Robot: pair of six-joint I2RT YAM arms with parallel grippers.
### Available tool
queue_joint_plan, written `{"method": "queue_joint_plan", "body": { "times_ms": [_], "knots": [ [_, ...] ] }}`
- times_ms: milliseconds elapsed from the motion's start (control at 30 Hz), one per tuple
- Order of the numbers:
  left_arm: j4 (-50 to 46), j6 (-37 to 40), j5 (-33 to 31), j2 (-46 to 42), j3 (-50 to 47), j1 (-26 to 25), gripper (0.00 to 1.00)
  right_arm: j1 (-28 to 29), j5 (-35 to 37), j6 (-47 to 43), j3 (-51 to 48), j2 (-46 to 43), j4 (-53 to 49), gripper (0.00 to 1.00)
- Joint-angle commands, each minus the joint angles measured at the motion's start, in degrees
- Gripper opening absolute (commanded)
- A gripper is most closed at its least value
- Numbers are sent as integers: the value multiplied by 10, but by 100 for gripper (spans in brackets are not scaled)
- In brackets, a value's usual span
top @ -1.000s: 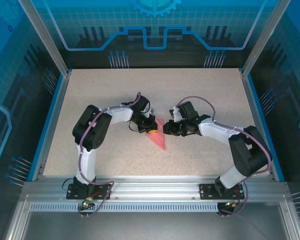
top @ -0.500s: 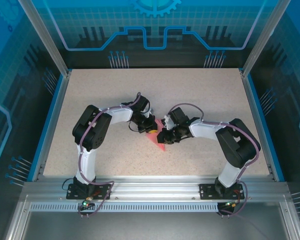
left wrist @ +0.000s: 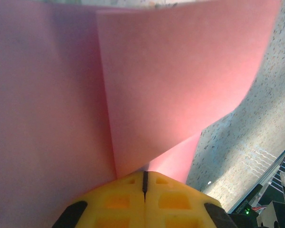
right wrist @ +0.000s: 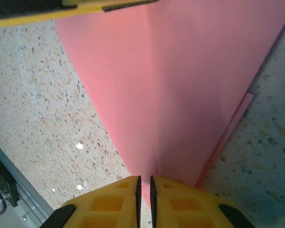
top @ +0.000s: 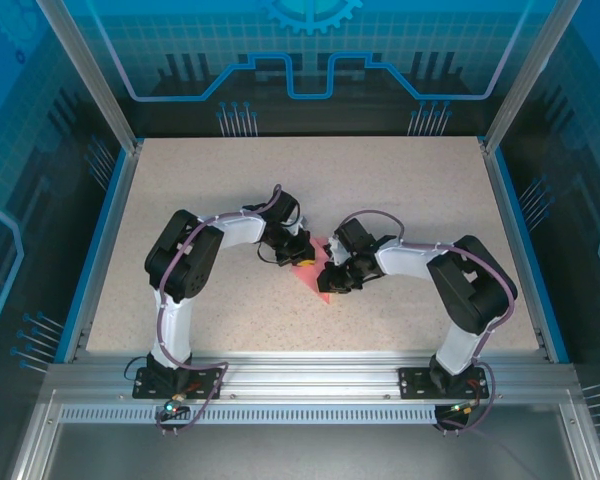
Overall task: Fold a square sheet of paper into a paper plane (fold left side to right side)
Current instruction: Fourth fold the wing at the center of the table.
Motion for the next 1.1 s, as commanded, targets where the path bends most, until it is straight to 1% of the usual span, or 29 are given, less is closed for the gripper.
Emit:
{"method": "queue_joint_plan", "body": {
  "times_ms": [0, 533, 767, 967, 1067],
  "knots": [
    [-41, 12, -37, 20, -20, -3, 0, 9, 13, -14, 12, 8, -41, 15],
    [-43, 13, -41, 20, -20, -1, 0, 21, 19, -28, 10, 20, -89, 16],
    [-45, 13, -45, 22, -20, 3, 0, 33, 19, -34, 6, 14, -115, 15],
    [-45, 13, -47, 23, -22, 6, 0, 39, 16, -30, 1, 3, -118, 15],
    [-44, 12, -48, 22, -23, 6, 0, 41, 16, -26, -18, -2, -118, 14]
  ]
}}
